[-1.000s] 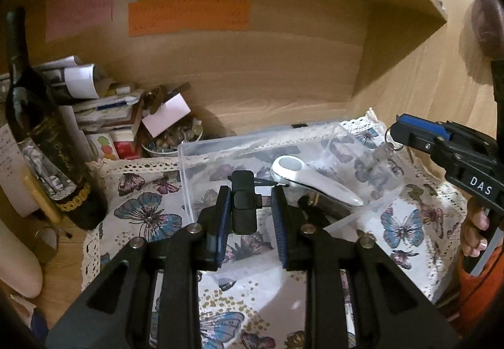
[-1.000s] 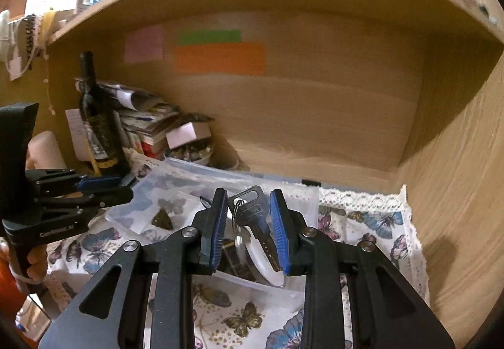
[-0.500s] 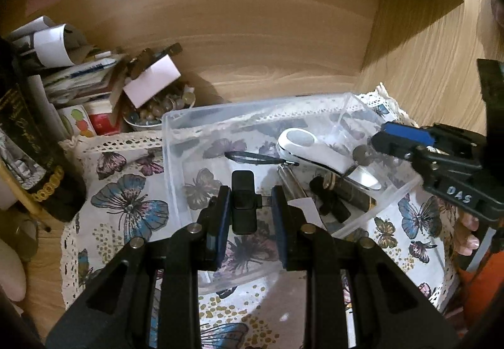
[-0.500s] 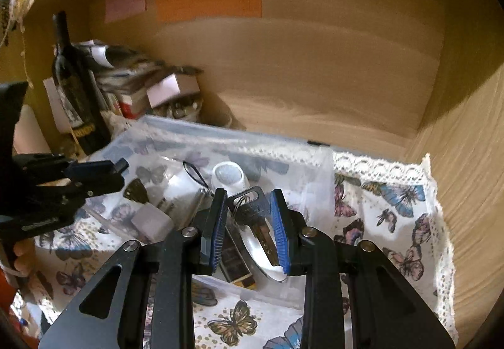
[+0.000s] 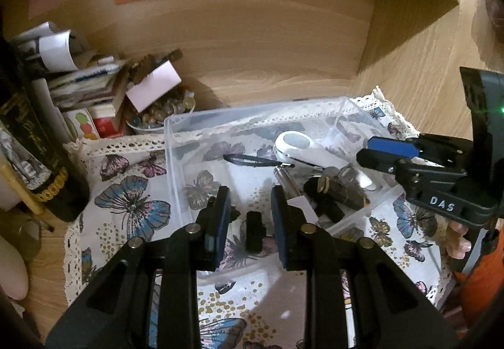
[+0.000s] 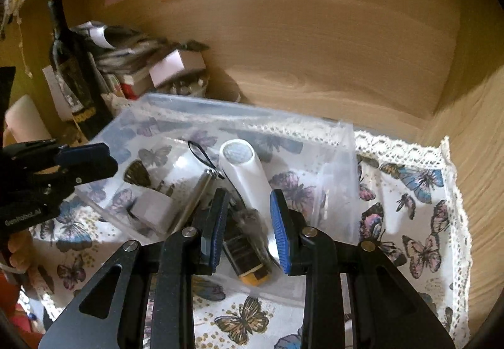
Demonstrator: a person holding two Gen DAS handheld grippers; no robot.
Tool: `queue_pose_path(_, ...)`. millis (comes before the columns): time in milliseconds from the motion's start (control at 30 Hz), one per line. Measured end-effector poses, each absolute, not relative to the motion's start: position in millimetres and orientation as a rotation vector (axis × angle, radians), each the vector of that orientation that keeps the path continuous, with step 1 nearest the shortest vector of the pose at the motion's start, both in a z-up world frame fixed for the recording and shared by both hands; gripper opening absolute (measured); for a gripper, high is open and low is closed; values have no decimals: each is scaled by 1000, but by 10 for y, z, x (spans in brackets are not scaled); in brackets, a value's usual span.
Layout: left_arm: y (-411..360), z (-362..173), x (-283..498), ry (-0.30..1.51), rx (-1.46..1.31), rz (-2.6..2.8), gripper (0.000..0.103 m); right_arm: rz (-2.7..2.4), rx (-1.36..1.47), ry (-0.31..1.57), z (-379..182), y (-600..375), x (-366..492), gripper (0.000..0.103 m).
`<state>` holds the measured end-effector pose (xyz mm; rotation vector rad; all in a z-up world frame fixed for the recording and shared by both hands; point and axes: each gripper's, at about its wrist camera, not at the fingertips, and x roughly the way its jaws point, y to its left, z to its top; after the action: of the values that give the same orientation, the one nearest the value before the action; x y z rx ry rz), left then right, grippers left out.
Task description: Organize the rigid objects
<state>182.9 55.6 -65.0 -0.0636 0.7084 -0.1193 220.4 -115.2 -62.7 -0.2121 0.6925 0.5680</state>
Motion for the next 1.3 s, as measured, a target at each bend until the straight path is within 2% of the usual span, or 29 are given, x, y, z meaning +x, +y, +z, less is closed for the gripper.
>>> queue_pose_path(167,524,-466,1645,653,-56,-118,26,564,-194,617,-376,-1257,1981,26)
queue_pose_path(333,462,-274,1412,584,-43,-111,39,569,-174,542,-160,-1341,1741,29)
queue_pose_path(400,423,-185,1289,551,-34,-110,42,568,-166,507,-74,-1388,1609,39)
queue_pose_path(467,390,-104,1168,519,-33,-107,50,567,-161,465,10,-1420,1472,51)
queue_pose_path(533,360,-39,1055,489,-29,-101,62,567,-154,430,79,-1455,1340,57)
queue_pose_path(633,290,70,844,429,-16,-90,72,556,-138,386,151,-1520,1178,79)
queue_pose_path(667,270,94,787,414,-13,-85,76,551,-129,362,182,-1556,1098,83)
queue_pose_path(733,228,149,639,376,-6,-66,94,544,-117,334,220,-1610,980,85)
queue_pose_path(800,208,184,528,347,-6,-47,102,529,-102,312,241,-1643,904,95)
queue_pose_path(833,197,207,458,331,-7,-37,102,517,-94,293,255,-1671,852,103)
queue_pose_path(967,165,256,256,294,-14,-24,103,464,-94,223,280,-1738,651,103)
queue_pose_path(1300,115,306,-2,256,-36,-19,103,472,-86,191,270,-1789,328,103)
